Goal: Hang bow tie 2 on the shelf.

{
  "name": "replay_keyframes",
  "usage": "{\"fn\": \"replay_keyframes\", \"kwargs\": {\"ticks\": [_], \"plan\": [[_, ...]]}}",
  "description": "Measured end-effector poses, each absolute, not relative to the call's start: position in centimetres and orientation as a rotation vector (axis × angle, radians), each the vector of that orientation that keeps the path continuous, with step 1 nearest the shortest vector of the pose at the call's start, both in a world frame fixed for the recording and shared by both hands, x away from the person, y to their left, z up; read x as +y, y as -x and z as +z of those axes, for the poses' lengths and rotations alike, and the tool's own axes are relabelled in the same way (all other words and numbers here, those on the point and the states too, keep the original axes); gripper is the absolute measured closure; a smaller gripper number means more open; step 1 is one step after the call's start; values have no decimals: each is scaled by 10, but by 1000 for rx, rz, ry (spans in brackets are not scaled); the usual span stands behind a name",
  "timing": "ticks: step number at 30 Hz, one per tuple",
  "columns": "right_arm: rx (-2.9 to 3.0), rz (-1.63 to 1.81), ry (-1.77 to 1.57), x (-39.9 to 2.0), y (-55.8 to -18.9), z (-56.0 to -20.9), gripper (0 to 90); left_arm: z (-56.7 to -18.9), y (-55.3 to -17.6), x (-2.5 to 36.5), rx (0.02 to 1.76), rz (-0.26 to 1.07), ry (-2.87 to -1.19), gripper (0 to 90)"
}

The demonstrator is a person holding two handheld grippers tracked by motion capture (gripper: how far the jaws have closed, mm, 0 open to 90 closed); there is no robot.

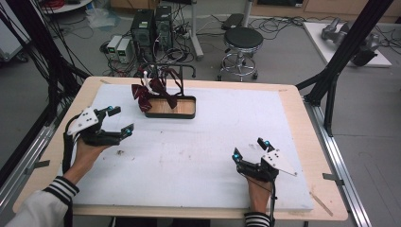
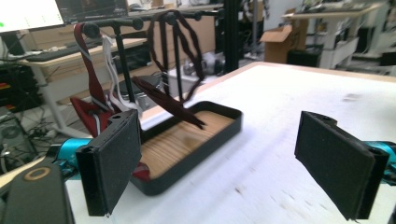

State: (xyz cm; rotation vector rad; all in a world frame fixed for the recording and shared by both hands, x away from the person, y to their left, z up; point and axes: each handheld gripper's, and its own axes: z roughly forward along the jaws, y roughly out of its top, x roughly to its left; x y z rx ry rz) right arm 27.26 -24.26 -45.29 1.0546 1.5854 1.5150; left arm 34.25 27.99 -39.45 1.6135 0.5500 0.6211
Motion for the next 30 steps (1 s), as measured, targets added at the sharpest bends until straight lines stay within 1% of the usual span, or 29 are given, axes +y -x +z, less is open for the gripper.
{"fn": "replay_keyframes", "kwargs": {"ticks": [6, 10, 16, 21, 30], "plan": [[1585, 1515, -1057, -243, -273, -453, 35, -410, -320, 295, 547, 619, -1594, 148], [1585, 1515, -1055, -242, -273, -453, 35, -420, -309, 300, 565, 595, -1571, 141], [1585, 1515, -1053, -242, -273, -453, 35, -436, -296, 304, 575, 620, -1541, 138], [1585, 1517, -1054, -242, -272, -453, 35, -449, -289, 309, 593, 617, -1516, 138], [1589, 1513, -1051, -242, -272, -453, 35, -454, -286, 314, 610, 627, -1479, 138]]}}
